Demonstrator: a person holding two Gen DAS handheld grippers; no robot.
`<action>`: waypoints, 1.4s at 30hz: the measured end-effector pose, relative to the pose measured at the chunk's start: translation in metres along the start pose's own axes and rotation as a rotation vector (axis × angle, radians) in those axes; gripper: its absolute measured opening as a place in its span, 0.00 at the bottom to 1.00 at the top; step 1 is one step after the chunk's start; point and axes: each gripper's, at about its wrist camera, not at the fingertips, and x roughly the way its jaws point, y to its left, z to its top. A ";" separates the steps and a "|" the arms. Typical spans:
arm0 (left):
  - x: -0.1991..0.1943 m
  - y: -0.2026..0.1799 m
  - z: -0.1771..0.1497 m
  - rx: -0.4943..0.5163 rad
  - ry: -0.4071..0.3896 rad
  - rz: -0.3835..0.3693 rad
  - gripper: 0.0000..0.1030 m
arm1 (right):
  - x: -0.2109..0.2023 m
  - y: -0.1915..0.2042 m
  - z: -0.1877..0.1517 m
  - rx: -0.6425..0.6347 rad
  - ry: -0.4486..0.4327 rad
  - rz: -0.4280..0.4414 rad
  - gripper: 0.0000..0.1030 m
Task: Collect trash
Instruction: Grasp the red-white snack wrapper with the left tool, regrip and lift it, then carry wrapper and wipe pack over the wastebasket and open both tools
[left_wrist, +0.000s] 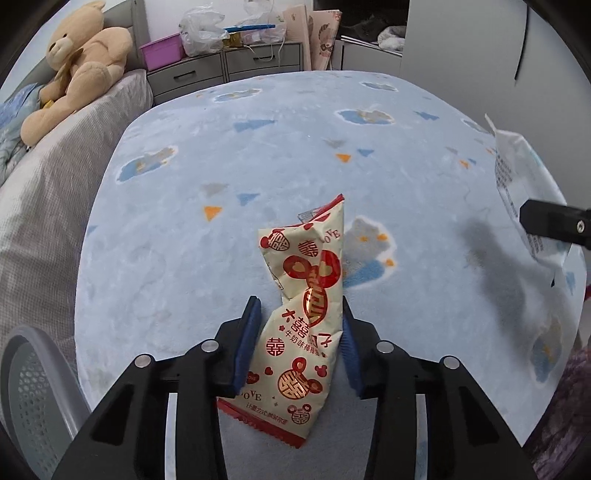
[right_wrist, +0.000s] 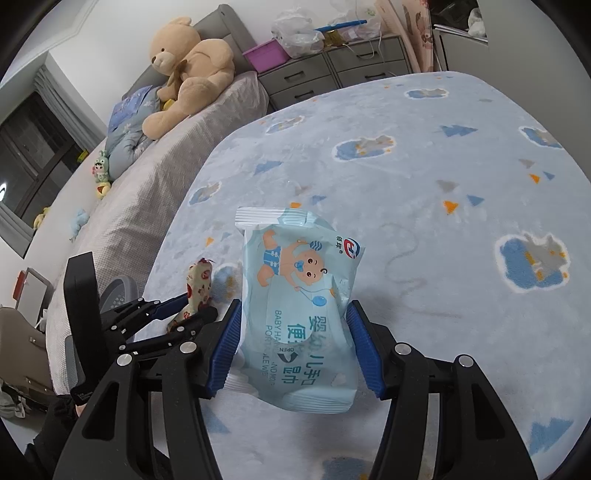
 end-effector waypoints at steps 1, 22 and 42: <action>-0.002 0.001 -0.001 -0.010 -0.005 -0.004 0.32 | 0.000 0.000 0.000 0.000 0.001 -0.001 0.54; -0.084 0.046 -0.023 -0.180 -0.179 0.051 0.19 | 0.018 0.043 -0.003 -0.075 0.015 0.005 0.54; -0.166 0.156 -0.106 -0.466 -0.262 0.368 0.19 | 0.063 0.200 -0.013 -0.298 0.048 0.167 0.54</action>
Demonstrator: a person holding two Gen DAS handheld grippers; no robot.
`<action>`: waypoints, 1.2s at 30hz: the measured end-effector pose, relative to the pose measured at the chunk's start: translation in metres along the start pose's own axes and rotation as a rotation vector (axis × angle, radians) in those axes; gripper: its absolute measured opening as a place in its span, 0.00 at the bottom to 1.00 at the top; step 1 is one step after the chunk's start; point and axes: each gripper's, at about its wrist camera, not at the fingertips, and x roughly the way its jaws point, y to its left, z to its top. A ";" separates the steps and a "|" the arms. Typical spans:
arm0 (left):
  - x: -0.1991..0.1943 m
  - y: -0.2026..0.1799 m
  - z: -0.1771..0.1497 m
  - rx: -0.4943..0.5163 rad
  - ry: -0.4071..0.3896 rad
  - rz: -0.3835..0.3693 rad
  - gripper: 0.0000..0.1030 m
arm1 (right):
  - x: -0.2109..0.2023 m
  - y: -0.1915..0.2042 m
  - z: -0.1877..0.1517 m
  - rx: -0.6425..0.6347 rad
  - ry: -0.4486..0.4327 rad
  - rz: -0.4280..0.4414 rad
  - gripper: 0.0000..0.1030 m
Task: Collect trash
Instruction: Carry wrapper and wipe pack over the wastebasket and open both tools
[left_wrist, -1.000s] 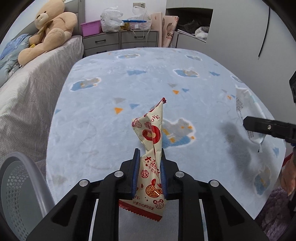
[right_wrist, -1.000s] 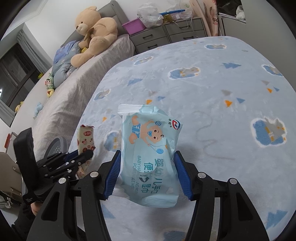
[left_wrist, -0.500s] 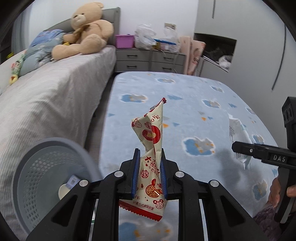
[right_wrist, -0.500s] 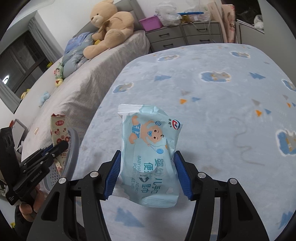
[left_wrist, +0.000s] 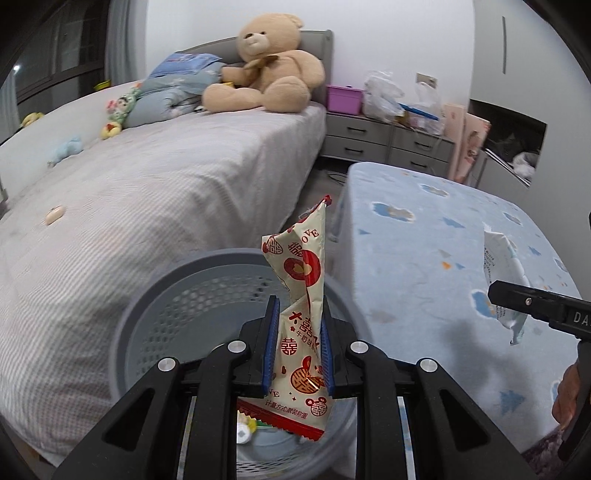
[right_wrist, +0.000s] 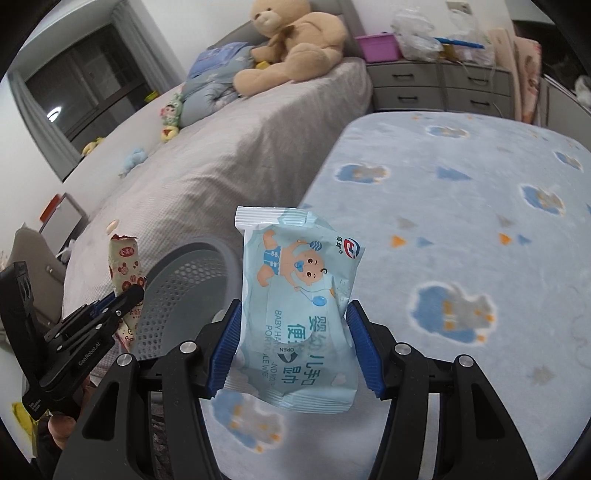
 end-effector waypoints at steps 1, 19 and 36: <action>-0.001 0.007 -0.001 -0.010 -0.002 0.016 0.20 | 0.004 0.008 0.002 -0.013 0.002 0.008 0.54; 0.002 0.076 -0.014 -0.140 0.042 0.139 0.20 | 0.072 0.106 0.013 -0.161 0.070 0.171 0.54; 0.024 0.084 -0.017 -0.153 0.078 0.206 0.36 | 0.086 0.114 0.003 -0.198 0.099 0.181 0.66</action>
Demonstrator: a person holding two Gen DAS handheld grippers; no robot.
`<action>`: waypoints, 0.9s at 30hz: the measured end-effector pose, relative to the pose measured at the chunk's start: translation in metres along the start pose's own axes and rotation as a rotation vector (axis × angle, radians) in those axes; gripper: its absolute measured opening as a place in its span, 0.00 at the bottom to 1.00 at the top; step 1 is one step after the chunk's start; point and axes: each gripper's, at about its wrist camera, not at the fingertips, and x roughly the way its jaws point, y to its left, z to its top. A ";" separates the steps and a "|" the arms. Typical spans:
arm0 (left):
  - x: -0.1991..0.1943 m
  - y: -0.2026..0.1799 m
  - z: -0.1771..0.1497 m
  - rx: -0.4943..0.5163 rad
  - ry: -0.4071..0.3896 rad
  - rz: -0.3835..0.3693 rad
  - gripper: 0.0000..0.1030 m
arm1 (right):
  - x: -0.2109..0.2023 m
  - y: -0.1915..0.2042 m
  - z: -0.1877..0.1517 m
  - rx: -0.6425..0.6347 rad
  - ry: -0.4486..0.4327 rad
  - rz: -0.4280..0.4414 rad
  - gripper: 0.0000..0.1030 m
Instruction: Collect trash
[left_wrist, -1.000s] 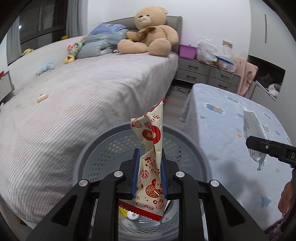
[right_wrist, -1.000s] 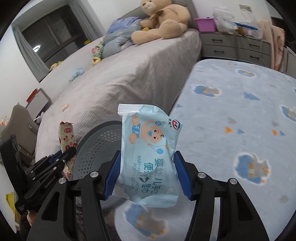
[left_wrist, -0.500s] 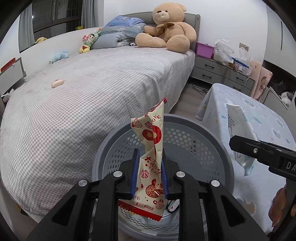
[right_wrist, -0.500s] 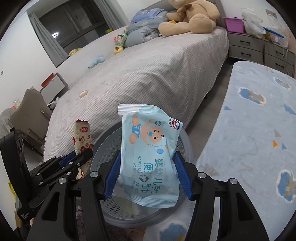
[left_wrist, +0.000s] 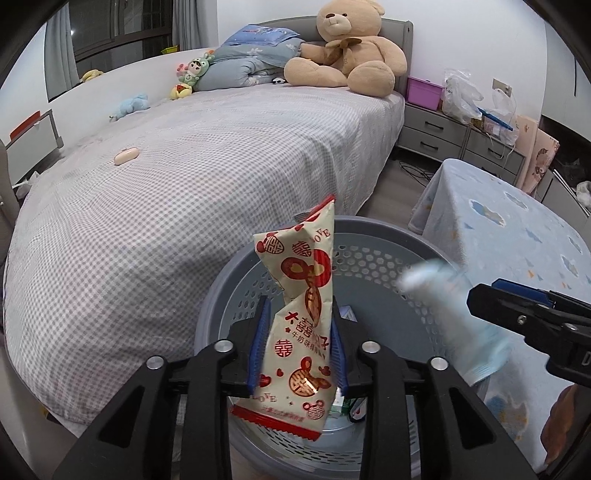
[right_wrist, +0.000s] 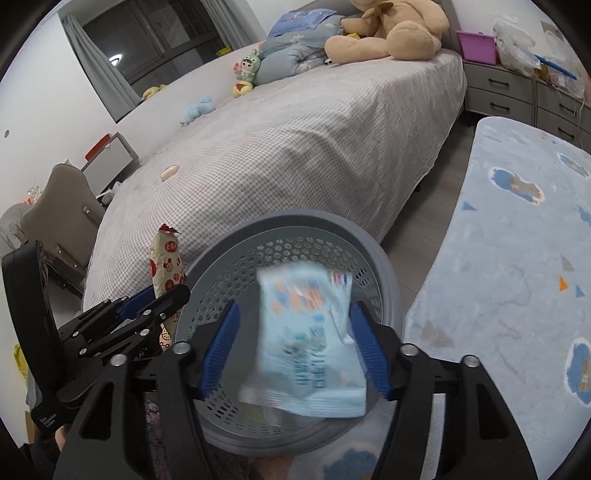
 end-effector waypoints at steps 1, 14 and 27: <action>-0.001 0.000 0.000 -0.001 -0.003 0.007 0.44 | -0.002 0.001 0.000 -0.005 -0.013 -0.009 0.67; -0.005 0.002 0.000 -0.006 -0.020 0.032 0.65 | -0.007 -0.001 0.000 0.003 -0.029 -0.014 0.70; -0.004 0.003 0.002 -0.013 -0.020 0.055 0.76 | -0.010 -0.009 -0.002 0.017 -0.038 -0.033 0.71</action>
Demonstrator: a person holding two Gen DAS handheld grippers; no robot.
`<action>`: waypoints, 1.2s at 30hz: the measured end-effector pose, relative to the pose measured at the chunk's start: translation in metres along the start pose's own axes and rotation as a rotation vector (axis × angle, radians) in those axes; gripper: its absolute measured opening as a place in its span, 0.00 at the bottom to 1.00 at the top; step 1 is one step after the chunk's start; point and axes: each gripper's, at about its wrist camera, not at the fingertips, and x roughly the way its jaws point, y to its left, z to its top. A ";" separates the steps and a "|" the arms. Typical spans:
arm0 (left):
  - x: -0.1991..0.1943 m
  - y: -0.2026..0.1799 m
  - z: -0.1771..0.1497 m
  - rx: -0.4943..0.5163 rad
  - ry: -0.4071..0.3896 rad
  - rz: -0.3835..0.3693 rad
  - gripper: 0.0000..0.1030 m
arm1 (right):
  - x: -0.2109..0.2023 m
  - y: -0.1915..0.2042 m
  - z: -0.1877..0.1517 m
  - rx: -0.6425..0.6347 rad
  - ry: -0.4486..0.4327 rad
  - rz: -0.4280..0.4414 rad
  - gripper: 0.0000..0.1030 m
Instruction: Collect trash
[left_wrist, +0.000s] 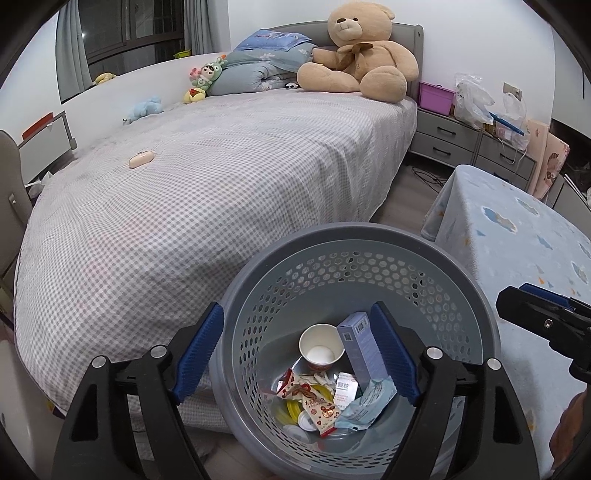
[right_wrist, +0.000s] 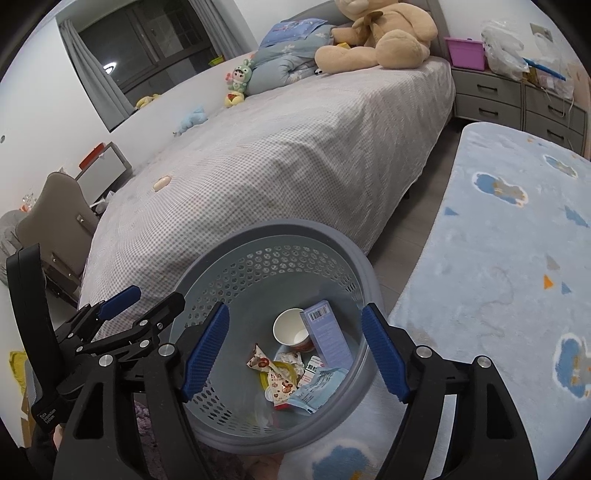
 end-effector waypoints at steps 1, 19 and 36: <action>0.000 0.000 0.000 0.000 0.000 0.002 0.77 | 0.000 0.000 0.000 -0.001 0.000 -0.002 0.71; 0.000 0.000 0.000 -0.015 0.006 0.007 0.80 | 0.000 0.005 -0.004 -0.035 -0.009 -0.039 0.78; 0.001 0.003 0.001 -0.029 0.008 0.015 0.80 | 0.002 0.007 -0.006 -0.061 -0.014 -0.067 0.82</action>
